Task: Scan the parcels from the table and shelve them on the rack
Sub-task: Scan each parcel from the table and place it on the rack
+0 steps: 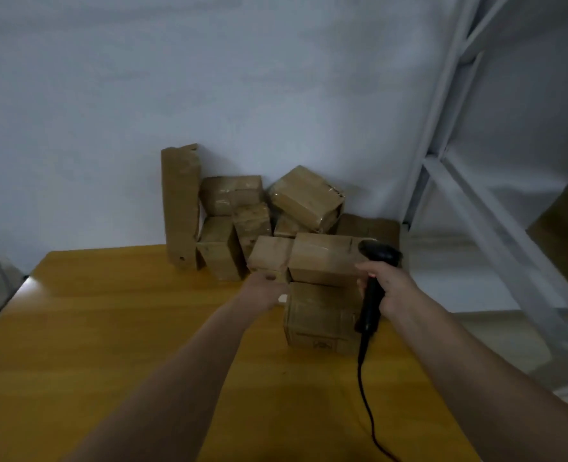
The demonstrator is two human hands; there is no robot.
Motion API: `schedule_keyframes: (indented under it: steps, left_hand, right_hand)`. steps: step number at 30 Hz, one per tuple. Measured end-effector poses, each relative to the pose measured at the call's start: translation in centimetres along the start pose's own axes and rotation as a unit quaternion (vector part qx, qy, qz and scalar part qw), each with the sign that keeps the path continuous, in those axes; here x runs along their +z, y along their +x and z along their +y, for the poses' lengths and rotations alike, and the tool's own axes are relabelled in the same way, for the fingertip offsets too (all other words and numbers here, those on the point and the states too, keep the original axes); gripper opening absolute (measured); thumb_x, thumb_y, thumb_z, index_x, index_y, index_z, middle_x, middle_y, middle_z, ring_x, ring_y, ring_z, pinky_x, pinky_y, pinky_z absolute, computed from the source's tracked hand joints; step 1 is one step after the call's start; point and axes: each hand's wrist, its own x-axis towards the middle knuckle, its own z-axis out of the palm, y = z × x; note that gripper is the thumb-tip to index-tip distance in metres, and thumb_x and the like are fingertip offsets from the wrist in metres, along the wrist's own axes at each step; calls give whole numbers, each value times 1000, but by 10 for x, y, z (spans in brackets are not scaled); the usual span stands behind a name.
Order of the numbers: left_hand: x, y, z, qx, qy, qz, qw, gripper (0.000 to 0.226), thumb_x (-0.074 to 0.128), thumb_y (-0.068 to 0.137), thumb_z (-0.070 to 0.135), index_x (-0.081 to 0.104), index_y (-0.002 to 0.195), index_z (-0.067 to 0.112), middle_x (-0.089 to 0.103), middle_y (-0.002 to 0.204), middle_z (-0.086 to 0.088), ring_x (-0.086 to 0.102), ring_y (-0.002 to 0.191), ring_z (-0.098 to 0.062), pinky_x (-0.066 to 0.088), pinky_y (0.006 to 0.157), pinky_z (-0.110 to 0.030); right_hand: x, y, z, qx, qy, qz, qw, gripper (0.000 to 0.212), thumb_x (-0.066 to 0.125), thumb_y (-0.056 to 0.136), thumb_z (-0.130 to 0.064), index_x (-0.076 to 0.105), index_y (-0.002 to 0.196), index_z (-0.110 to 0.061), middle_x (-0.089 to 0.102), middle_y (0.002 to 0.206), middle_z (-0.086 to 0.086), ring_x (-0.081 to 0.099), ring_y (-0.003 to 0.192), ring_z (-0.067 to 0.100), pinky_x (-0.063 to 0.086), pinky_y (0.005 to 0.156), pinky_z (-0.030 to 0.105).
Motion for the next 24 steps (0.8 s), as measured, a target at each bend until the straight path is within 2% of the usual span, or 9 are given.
schedule_keyframes:
  steps: [2, 5, 7, 11, 14, 18, 19, 22, 24]
  left_hand:
    - [-9, 15, 1, 29, 23, -5, 999, 56, 65, 92, 24, 44, 141, 10, 48, 138, -10, 50, 122, -28, 46, 102, -39]
    - [-20, 36, 5, 64, 55, -16, 996, 58, 61, 94, 25, 39, 145, 12, 46, 142, -7, 46, 127, -26, 42, 102, -33]
    - [-21, 43, 10, 72, 53, -22, 996, 61, 60, 95, 23, 33, 149, 15, 43, 147, -6, 43, 132, -25, 39, 105, -34]
    - [-14, 55, 22, 89, 36, -19, 995, 62, 60, 94, 21, 32, 150, 18, 45, 145, -3, 43, 132, -24, 35, 112, -37]
    - [-6, 67, 24, 71, 23, -36, 997, 53, 61, 93, 26, 43, 143, 20, 54, 134, -1, 50, 124, -26, 40, 108, -43]
    - [6, 67, 26, 51, -28, -55, 997, 34, 59, 95, 19, 57, 129, 14, 59, 124, -9, 54, 116, -26, 45, 103, -39]
    - [8, 66, 26, 53, -31, -62, 996, 34, 59, 95, 20, 57, 129, 14, 59, 123, -8, 54, 114, -25, 45, 102, -37]
    - [8, 55, 32, 70, -53, -74, 993, 38, 59, 95, 27, 54, 132, 17, 58, 126, -5, 51, 107, -18, 45, 95, -31]
    - [3, 47, 37, 82, -80, -55, 992, 41, 61, 94, 26, 54, 134, 17, 58, 127, -4, 54, 111, -21, 46, 97, -33]
  right_hand:
    - [9, 2, 0, -21, -10, 42, 999, 50, 76, 78, -8, 56, 124, 0, 59, 84, 12, 57, 73, 24, 49, 66, 34]
    - [20, 7, -4, -50, -20, 99, 994, 59, 76, 80, -11, 50, 132, -2, 59, 102, 14, 57, 97, 31, 48, 85, 39]
    - [24, 9, -8, -63, -27, 120, 990, 56, 74, 82, -11, 50, 131, -2, 56, 92, 10, 55, 96, 30, 46, 82, 36]
    - [31, 16, -16, -72, -34, 139, 987, 50, 72, 82, -8, 52, 127, -2, 54, 83, 8, 54, 76, 24, 44, 72, 34]
    - [31, 23, -16, -55, -39, 127, 990, 52, 73, 81, -8, 52, 128, -2, 56, 86, 9, 57, 84, 27, 50, 73, 35]
    - [25, 26, -10, -54, -30, 112, 992, 48, 73, 81, -8, 53, 124, -4, 58, 90, 9, 56, 79, 23, 47, 63, 29]
    - [23, 25, -9, -60, -28, 108, 992, 46, 73, 81, -8, 53, 123, -4, 58, 90, 9, 56, 79, 23, 49, 66, 30]
    - [19, 15, -12, -89, -38, 118, 988, 43, 74, 81, -9, 54, 118, -5, 59, 90, 9, 59, 88, 27, 51, 87, 39]
    - [14, 5, -17, -110, -38, 127, 985, 39, 76, 79, -12, 57, 113, -7, 64, 97, 12, 61, 97, 31, 50, 95, 45]
